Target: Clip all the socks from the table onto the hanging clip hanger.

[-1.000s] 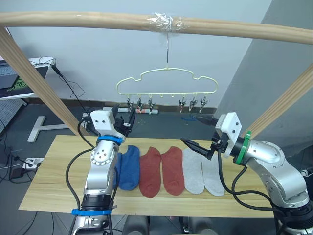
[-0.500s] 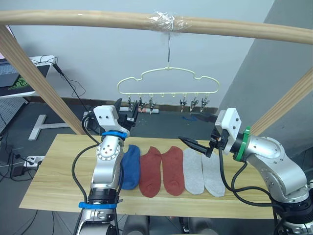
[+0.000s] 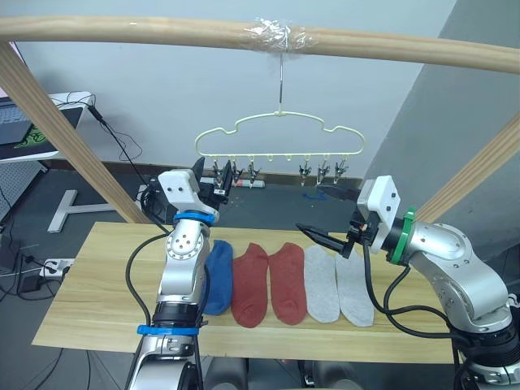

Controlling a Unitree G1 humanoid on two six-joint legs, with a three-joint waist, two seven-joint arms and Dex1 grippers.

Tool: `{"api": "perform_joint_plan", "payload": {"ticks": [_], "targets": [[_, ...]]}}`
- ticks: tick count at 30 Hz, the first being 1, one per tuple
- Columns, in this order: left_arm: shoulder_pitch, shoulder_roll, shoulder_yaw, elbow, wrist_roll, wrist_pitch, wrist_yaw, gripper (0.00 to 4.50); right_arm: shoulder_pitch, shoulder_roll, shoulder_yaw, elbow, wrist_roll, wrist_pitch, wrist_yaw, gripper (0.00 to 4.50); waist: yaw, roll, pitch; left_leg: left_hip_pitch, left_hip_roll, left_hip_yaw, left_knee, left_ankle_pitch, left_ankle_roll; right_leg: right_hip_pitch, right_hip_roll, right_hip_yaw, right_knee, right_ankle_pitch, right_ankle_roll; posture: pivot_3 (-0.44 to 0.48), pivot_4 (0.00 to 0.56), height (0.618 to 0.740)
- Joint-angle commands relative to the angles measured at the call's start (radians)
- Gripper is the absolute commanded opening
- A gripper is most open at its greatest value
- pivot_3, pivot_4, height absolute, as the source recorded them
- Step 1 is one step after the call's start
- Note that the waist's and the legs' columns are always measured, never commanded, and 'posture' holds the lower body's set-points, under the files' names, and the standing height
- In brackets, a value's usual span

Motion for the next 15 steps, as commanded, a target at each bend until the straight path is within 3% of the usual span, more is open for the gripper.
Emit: {"api": "perform_joint_plan", "payload": {"ticks": [1, 4, 7, 12, 15], "targets": [[-0.014, 0.001, 0.004, -0.019, 0.003, -0.022, 0.002, 2.96, -0.01, -0.002, -0.001, -0.015, 0.009, -0.01, 0.003, 4.5, 0.0, 0.0, 0.0, 0.0, 0.0, 0.0, 0.0, 0.0, 0.0, 0.0, 0.0, 0.0, 0.0, 0.0, 0.0, -0.011, 0.199, 0.705], [-0.016, 0.0, -0.002, -0.023, -0.006, -0.021, -0.012, 2.96, -0.01, -0.001, -0.003, -0.016, 0.01, -0.011, 0.001, 4.5, 0.0, 0.0, 0.0, 0.0, 0.0, 0.0, 0.0, 0.0, 0.0, 0.0, 0.0, 0.0, 0.0, 0.0, 0.0, -0.011, 0.198, 0.705], [-0.022, -0.001, -0.003, -0.023, -0.01, -0.025, -0.021, 2.42, -0.011, 0.001, -0.004, -0.015, 0.008, -0.015, -0.001, 4.5, 0.0, 0.0, 0.0, 0.0, 0.0, 0.0, 0.0, 0.0, 0.0, 0.0, 0.0, 0.0, 0.0, 0.0, 0.0, -0.012, 0.197, 0.705], [-0.019, 0.0, -0.004, -0.028, -0.006, -0.025, -0.027, 0.91, -0.005, 0.005, -0.004, -0.018, 0.01, -0.018, -0.002, 4.5, 0.0, 0.0, 0.0, 0.0, 0.0, 0.0, 0.0, 0.0, 0.0, 0.0, 0.0, 0.0, 0.0, 0.0, 0.0, -0.012, 0.196, 0.705], [-0.014, 0.002, -0.002, -0.035, -0.006, -0.018, -0.028, 0.26, 0.009, 0.012, -0.007, -0.023, 0.021, -0.006, -0.01, 4.5, 0.0, 0.0, 0.0, 0.0, 0.0, 0.0, 0.0, 0.0, 0.0, 0.0, 0.0, 0.0, 0.0, 0.0, 0.0, -0.01, 0.196, 0.705]]}}
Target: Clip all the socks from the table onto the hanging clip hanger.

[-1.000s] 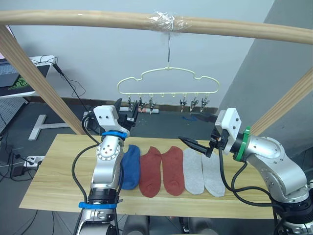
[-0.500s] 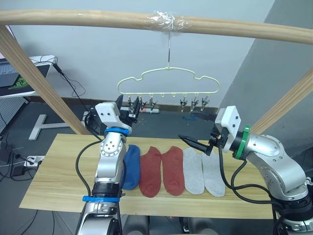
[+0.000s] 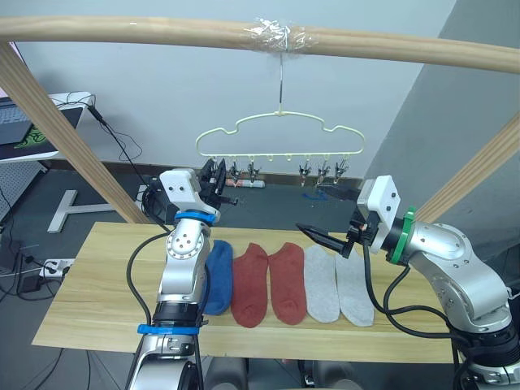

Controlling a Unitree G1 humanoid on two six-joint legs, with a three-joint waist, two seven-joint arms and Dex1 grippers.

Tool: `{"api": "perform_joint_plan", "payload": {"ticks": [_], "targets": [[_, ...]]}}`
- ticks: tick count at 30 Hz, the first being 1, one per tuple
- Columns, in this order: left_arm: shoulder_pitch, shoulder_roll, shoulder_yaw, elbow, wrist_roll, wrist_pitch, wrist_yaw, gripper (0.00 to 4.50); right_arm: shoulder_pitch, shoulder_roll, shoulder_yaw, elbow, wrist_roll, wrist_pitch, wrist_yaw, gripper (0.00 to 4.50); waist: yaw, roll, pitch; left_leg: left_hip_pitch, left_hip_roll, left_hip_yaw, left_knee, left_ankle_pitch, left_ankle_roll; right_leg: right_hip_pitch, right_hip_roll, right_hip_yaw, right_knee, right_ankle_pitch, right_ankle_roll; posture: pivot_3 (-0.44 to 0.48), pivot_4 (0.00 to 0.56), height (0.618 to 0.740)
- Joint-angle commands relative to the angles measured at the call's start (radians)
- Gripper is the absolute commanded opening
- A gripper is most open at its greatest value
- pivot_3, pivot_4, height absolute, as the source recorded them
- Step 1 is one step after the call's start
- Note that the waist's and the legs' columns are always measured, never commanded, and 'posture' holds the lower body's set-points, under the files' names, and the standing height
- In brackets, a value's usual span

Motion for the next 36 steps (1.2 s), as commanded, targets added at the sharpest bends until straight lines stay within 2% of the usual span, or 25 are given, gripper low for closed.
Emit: {"api": "perform_joint_plan", "payload": {"ticks": [1, 5, 12, 17, 23, 33, 36], "targets": [[-0.008, 0.003, 0.001, -0.037, -0.004, -0.016, -0.005, 0.15, 0.013, 0.011, -0.008, -0.024, 0.021, -0.002, -0.012, 4.5, 0.0, 0.0, 0.0, 0.0, 0.0, 0.0, 0.0, 0.0, 0.0, 0.0, 0.0, 0.0, 0.0, 0.0, 0.0, -0.01, 0.196, 0.705], [-0.001, 0.011, 0.001, -0.053, -0.002, -0.003, -0.009, 0.13, 0.045, 0.022, -0.004, -0.021, 0.003, -0.013, -0.031, 4.5, 0.0, 0.0, 0.0, 0.0, 0.0, 0.0, 0.0, 0.0, 0.0, 0.0, 0.0, 0.0, 0.0, 0.0, 0.0, -0.005, 0.198, 0.705], [0.01, 0.042, 0.004, -0.097, -0.008, 0.035, -0.033, 0.13, 0.218, 0.034, 0.06, 0.088, -0.196, -0.065, -0.162, 4.5, 0.001, 0.0, 0.0, 0.0, 0.0, 0.0, 0.0, 0.0, 0.0, 0.0, 0.0, 0.0, 0.0, 0.0, 0.0, -0.001, 0.211, 0.705], [0.018, 0.06, 0.003, -0.12, -0.011, 0.066, -0.054, 0.13, 0.292, 0.161, 0.013, 0.345, -0.29, -0.123, -0.362, 4.5, 0.0, 0.001, 0.0, 0.001, 0.0, 0.0, 0.0, 0.0, 0.0, 0.0, 0.0, 0.0, 0.001, 0.0, 0.0, 0.003, 0.214, 0.705], [0.026, 0.068, 0.008, -0.119, -0.017, 0.073, -0.072, 0.13, 0.278, 0.191, 0.011, 0.541, -0.353, -0.28, -0.388, 4.5, 0.0, 0.006, 0.007, 0.001, -0.001, 0.001, 0.0, 0.0, 0.0, 0.0, -0.001, 0.001, 0.001, 0.0, 0.0, 0.015, 0.224, 0.705], [0.031, 0.09, 0.014, -0.11, -0.027, 0.078, -0.095, 0.13, 0.211, 0.307, -0.082, 0.755, -0.309, -0.261, -0.445, 4.5, 0.0, 0.009, 0.01, 0.001, 0.0, 0.001, 0.0, 0.0, 0.0, 0.0, 0.0, 0.001, 0.001, 0.0, 0.0, 0.025, 0.227, 0.705], [0.033, 0.094, 0.013, -0.121, -0.027, 0.086, -0.097, 0.13, 0.195, 0.327, -0.099, 0.808, -0.302, -0.248, -0.461, 3.98, -0.001, 0.01, 0.011, 0.001, 0.0, 0.001, 0.0, 0.0, 0.0, 0.0, 0.0, 0.001, 0.001, 0.0, 0.0, 0.025, 0.227, 0.705]]}}
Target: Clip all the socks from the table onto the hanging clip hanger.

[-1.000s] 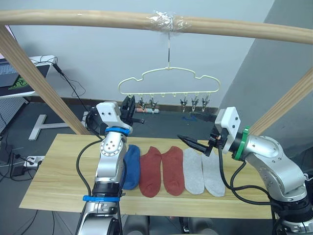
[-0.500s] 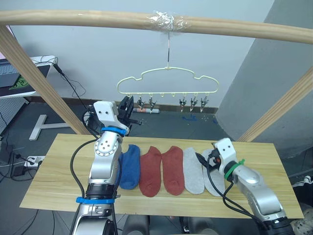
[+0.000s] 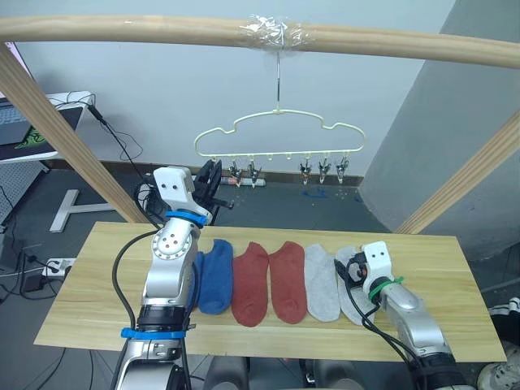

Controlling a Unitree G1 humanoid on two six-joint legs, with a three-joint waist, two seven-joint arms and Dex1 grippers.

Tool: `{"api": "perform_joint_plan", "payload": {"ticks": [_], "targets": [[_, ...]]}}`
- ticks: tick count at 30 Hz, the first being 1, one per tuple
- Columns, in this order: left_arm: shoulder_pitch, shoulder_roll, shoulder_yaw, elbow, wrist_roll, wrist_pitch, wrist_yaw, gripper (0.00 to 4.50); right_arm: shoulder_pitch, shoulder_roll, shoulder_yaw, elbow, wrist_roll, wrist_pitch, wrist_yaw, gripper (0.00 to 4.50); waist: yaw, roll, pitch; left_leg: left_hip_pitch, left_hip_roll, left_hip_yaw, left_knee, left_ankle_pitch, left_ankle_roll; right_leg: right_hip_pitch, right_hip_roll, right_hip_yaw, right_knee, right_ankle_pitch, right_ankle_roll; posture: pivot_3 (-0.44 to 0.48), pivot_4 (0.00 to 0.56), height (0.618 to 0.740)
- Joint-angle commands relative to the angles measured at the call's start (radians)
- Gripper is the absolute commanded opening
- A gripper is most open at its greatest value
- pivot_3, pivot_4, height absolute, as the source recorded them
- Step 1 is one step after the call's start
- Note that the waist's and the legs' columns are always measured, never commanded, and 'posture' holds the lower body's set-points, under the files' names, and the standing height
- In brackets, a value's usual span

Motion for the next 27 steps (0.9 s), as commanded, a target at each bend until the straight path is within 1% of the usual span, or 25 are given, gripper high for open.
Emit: {"api": "perform_joint_plan", "payload": {"ticks": [1, 3, 6, 11, 14, 15, 17, 19, 21, 23, 24, 27], "targets": [[0.003, 0.012, 0.011, -0.044, -0.007, 0.01, -0.001, 0.13, -0.012, 0.009, -0.03, 0.031, 0.016, 0.02, -0.014, 3.66, 0.0, 0.0, 0.0, 0.0, 0.0, 0.0, 0.0, 0.0, 0.0, 0.0, 0.0, 0.0, 0.0, 0.0, 0.0, 0.036, 0.228, 0.705], [0.002, 0.013, 0.013, -0.048, -0.009, 0.016, -0.003, 0.13, -0.009, 0.015, -0.031, 0.029, 0.02, 0.029, -0.007, 2.97, 0.0, 0.0, 0.0, 0.0, 0.0, 0.0, 0.0, 0.0, 0.0, 0.0, 0.0, 0.0, 0.0, 0.0, 0.0, 0.036, 0.228, 0.705], [0.005, 0.018, 0.015, -0.067, -0.013, 0.036, -0.004, 0.13, 0.004, 0.021, -0.032, 0.021, 0.017, 0.021, -0.007, 1.83, 0.0, 0.0, 0.0, 0.0, 0.0, 0.0, 0.0, 0.0, 0.0, 0.0, 0.0, 0.0, 0.0, 0.0, 0.0, 0.036, 0.228, 0.705], [0.014, 0.041, 0.028, -0.113, -0.058, 0.108, -0.037, 0.13, 0.023, 0.008, -0.008, -0.032, 0.004, -0.015, 0.036, 0.01, 0.0, 0.0, 0.0, 0.0, 0.0, 0.0, 0.0, 0.0, 0.0, 0.0, 0.0, 0.0, 0.0, 0.0, 0.0, 0.038, 0.224, 0.705], [0.018, 0.058, 0.046, -0.145, -0.106, 0.162, -0.064, 0.13, 0.041, -0.037, 0.044, -0.133, -0.025, -0.042, 0.097, 0.0, -0.001, 0.002, 0.002, 0.0, 0.0, 0.0, 0.0, 0.0, 0.0, 0.0, 0.0, 0.0, 0.0, 0.0, 0.0, 0.039, 0.223, 0.705], [0.02, 0.068, 0.054, -0.16, -0.133, 0.19, -0.082, 0.13, 0.047, -0.059, 0.068, -0.193, -0.027, -0.044, 0.131, 0.0, -0.001, 0.003, 0.002, 0.0, 0.0, 0.0, 0.0, 0.0, 0.0, 0.0, 0.0, 0.0, 0.0, 0.0, 0.0, 0.039, 0.223, 0.705], [0.021, 0.093, 0.076, -0.198, -0.226, 0.283, -0.135, 0.13, 0.041, -0.112, 0.144, -0.339, -0.048, -0.057, 0.209, 0.0, -0.004, 0.005, 0.004, 0.0, 0.0, 0.0, 0.0, 0.0, 0.0, 0.0, 0.0, 0.0, 0.0, 0.0, 0.0, 0.041, 0.222, 0.705], [0.02, 0.118, 0.091, -0.228, -0.296, 0.355, -0.175, 0.13, 0.023, -0.143, 0.206, -0.44, -0.06, -0.052, 0.264, 0.0, -0.009, 0.005, 0.005, 0.0, 0.0, -0.001, 0.0, 0.0, 0.0, -0.001, 0.0, 0.0, 0.0, 0.0, 0.0, 0.041, 0.221, 0.705], [0.015, 0.137, 0.105, -0.249, -0.348, 0.415, -0.195, 0.13, -0.005, -0.154, 0.252, -0.5, -0.058, -0.026, 0.298, 0.0, -0.013, 0.004, 0.005, 0.0, 0.001, -0.002, 0.0, 0.0, 0.0, -0.001, 0.001, -0.001, 0.0, -0.001, 0.001, 0.04, 0.22, 0.705], [0.002, 0.149, 0.13, -0.265, -0.432, 0.517, -0.198, 0.13, -0.057, -0.139, 0.302, -0.545, -0.036, 0.011, 0.335, 0.0, -0.015, 0.004, 0.006, 0.0, 0.001, -0.003, 0.0, 0.0, 0.0, 0.0, 0.002, -0.002, 0.0, -0.001, 0.001, 0.04, 0.22, 0.705], [-0.009, 0.152, 0.147, -0.273, -0.488, 0.576, -0.194, 0.13, -0.104, -0.121, 0.338, -0.545, -0.036, 0.018, 0.356, 0.0, -0.018, 0.003, 0.006, 0.0, 0.001, -0.003, 0.0, 0.0, 0.0, 0.0, 0.001, -0.002, 0.0, -0.001, 0.001, 0.042, 0.216, 0.705], [-0.027, 0.156, 0.174, -0.295, -0.592, 0.69, -0.187, 0.13, -0.192, -0.081, 0.395, -0.514, -0.042, 0.028, 0.383, 0.0, -0.021, 0.001, 0.007, -0.001, 0.001, -0.003, 0.0, 0.001, -0.001, 0.0, 0.0, -0.002, 0.0, 0.0, 0.0, 0.043, 0.212, 0.705]]}}
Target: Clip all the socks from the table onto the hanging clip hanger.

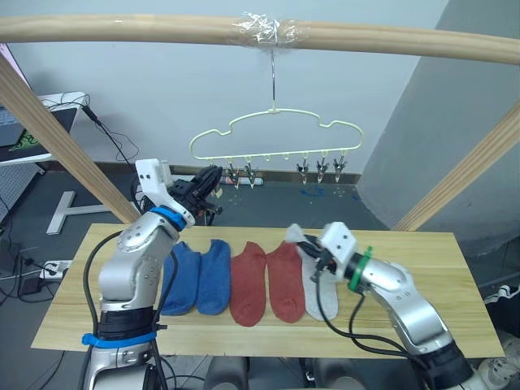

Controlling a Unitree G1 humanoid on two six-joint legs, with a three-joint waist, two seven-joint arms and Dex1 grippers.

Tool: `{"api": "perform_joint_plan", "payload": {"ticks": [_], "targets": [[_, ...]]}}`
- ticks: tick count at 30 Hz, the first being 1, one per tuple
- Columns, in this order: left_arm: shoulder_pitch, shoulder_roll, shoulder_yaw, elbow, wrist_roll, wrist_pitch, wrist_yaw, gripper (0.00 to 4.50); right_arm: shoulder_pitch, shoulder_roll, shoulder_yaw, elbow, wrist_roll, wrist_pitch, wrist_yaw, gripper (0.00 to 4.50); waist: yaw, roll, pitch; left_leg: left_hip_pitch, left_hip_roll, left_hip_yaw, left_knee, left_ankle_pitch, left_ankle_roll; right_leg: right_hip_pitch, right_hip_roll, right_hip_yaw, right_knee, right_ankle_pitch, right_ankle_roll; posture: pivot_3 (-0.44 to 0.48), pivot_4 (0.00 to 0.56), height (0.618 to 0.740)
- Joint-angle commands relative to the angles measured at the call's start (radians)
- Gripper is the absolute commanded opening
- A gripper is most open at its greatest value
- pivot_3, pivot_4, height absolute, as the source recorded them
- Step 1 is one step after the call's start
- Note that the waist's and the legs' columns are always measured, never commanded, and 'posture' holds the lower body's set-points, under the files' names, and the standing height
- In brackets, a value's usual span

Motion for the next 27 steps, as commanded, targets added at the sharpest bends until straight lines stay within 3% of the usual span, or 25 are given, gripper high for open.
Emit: {"api": "perform_joint_plan", "payload": {"ticks": [1, 5, 8, 27], "targets": [[-0.025, 0.012, 0.041, -0.07, -0.135, 0.124, 0.006, 0.13, -0.087, 0.058, 0.052, 0.018, 0.005, 0.003, 0.026, 0.0, 0.0, -0.001, 0.0, 0.0, 0.0, 0.0, 0.0, 0.0, 0.0, 0.0, 0.0, 0.0, 0.0, 0.0, 0.0, 0.043, 0.212, 0.705], [-0.032, 0.002, 0.075, -0.111, -0.269, 0.244, 0.05, 0.13, -0.177, 0.182, 0.073, 0.173, 0.006, -0.029, -0.001, 0.0, 0.002, -0.002, 0.001, 0.0, 0.0, -0.001, 0.0, 0.0, 0.0, 0.0, -0.001, -0.001, 0.0, 0.0, 0.0, 0.043, 0.212, 0.705], [-0.033, 0.012, 0.083, -0.123, -0.299, 0.275, 0.069, 0.13, -0.21, 0.246, 0.066, 0.256, 0.009, -0.048, -0.02, 0.0, 0.003, -0.002, 0.001, -0.001, 0.0, -0.002, 0.0, 0.0, 0.0, 0.0, -0.002, -0.002, 0.0, 0.0, -0.001, 0.061, 0.207, 0.705], [-0.008, 0.031, 0.058, -0.122, -0.295, 0.264, 0.06, 0.13, -0.294, 0.335, 0.032, 0.345, 0.017, -0.132, -0.037, 0.0, 0.005, -0.002, 0.001, -0.001, -0.001, -0.002, 0.0, 0.001, -0.002, 0.0, -0.003, -0.002, 0.0, 0.0, -0.001, 0.067, 0.206, 0.705]]}}
